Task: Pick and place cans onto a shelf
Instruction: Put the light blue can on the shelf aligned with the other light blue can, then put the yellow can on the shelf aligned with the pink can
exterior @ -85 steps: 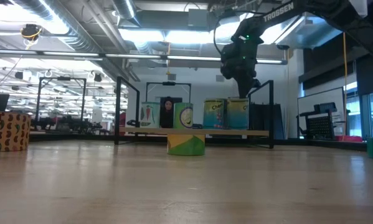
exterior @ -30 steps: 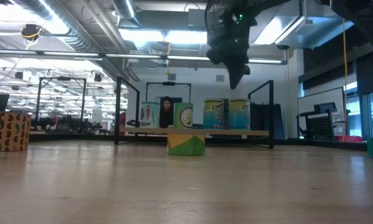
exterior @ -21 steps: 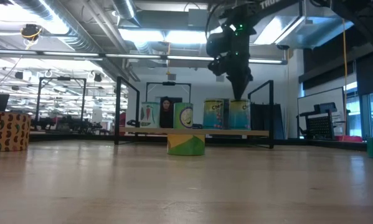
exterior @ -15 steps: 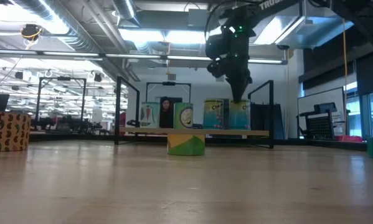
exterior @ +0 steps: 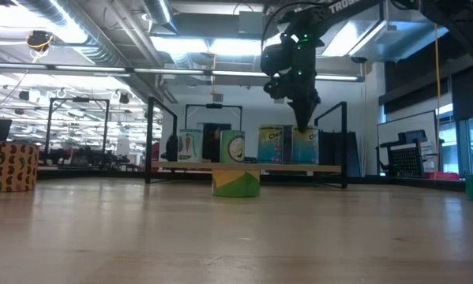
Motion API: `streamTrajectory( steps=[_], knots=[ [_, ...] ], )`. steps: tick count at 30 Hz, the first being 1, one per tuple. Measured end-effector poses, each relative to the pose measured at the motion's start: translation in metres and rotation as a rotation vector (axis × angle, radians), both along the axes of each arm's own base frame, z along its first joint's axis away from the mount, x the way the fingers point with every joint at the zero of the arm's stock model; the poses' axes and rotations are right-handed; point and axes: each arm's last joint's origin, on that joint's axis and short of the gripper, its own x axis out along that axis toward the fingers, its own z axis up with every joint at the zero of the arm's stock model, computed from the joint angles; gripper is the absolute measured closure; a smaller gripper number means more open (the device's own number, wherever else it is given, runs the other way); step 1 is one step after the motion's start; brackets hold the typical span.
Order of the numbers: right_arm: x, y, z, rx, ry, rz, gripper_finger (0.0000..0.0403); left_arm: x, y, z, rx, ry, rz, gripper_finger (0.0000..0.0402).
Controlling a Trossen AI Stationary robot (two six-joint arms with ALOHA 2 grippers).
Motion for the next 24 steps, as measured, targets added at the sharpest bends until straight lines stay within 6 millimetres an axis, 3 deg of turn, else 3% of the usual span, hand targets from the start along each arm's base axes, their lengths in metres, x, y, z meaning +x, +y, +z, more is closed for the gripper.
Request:
streamTrajectory(
  steps=[16,19,24],
  knots=[
    [0.003,0.0,0.005,-0.071,0.004,0.051,0.04,0.0,0.0,0.0,-0.002,0.0,0.003,0.0321],
    [0.006,0.009,0.027,-0.068,-0.085,0.081,0.0399,0.0,0.0,0.0,-0.002,0.0,0.003,0.0321],
    [0.007,0.031,0.082,-0.12,-0.263,0.158,0.0399,0.0,0.0,0.0,-0.003,0.0,0.002,0.0321]
  ],
)
